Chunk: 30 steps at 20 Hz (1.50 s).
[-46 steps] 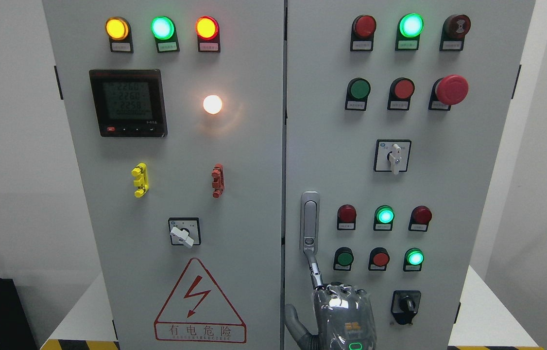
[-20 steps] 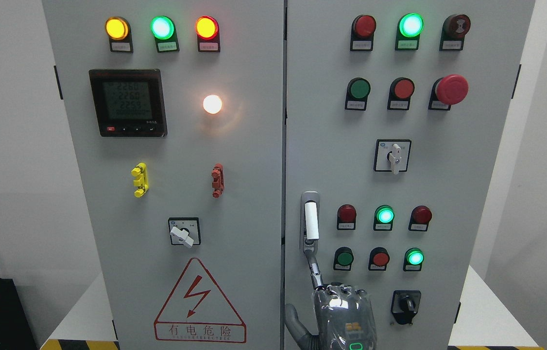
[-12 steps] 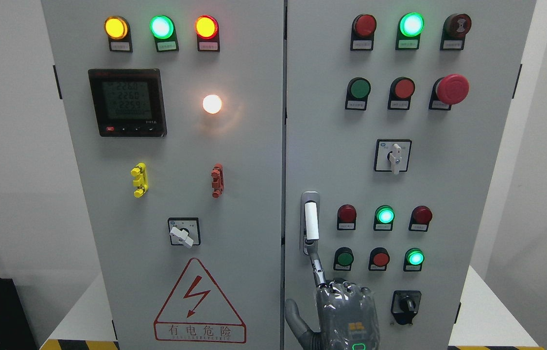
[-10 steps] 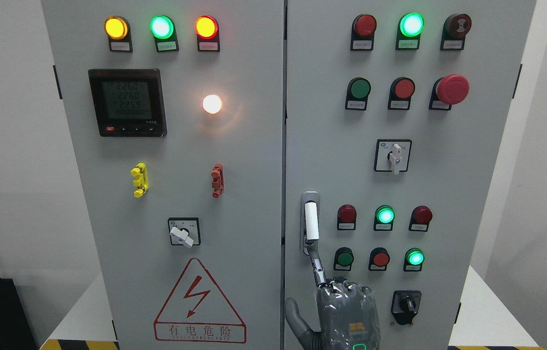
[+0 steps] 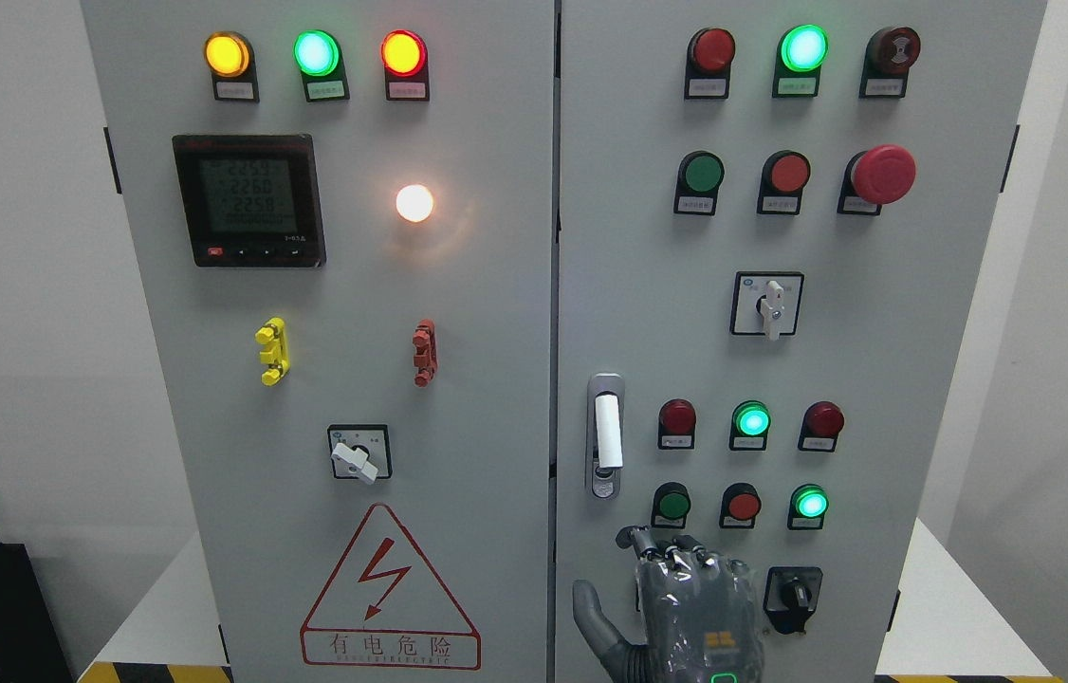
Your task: Release door handle
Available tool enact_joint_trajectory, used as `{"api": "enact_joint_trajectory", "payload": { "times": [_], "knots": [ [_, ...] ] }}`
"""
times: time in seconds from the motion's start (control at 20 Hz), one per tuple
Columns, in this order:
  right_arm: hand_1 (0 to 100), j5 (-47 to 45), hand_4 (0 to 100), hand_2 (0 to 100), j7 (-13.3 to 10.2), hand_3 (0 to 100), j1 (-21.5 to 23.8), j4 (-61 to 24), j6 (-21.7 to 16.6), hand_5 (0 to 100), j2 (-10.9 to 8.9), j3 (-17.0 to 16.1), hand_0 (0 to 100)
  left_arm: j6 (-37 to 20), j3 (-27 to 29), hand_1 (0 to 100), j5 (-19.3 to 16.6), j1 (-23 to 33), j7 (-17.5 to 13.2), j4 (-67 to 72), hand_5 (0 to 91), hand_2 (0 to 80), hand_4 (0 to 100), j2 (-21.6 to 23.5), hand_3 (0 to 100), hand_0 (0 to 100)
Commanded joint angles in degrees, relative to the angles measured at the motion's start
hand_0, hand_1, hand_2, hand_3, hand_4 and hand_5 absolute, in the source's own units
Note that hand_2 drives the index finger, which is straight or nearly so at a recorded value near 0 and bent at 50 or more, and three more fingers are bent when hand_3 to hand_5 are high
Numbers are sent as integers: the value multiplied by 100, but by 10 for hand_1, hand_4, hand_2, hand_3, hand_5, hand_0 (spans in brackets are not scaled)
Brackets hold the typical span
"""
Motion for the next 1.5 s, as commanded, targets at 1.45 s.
{"api": "enact_joint_trajectory", "payload": {
  "times": [1.45],
  "knots": [
    [315,-186,1000,1000,339,1000,-859,-90,19,978,20,-197,215,-2,-70,389,0,0,-2,-88,0,0,0,2,0,120]
  ]
}}
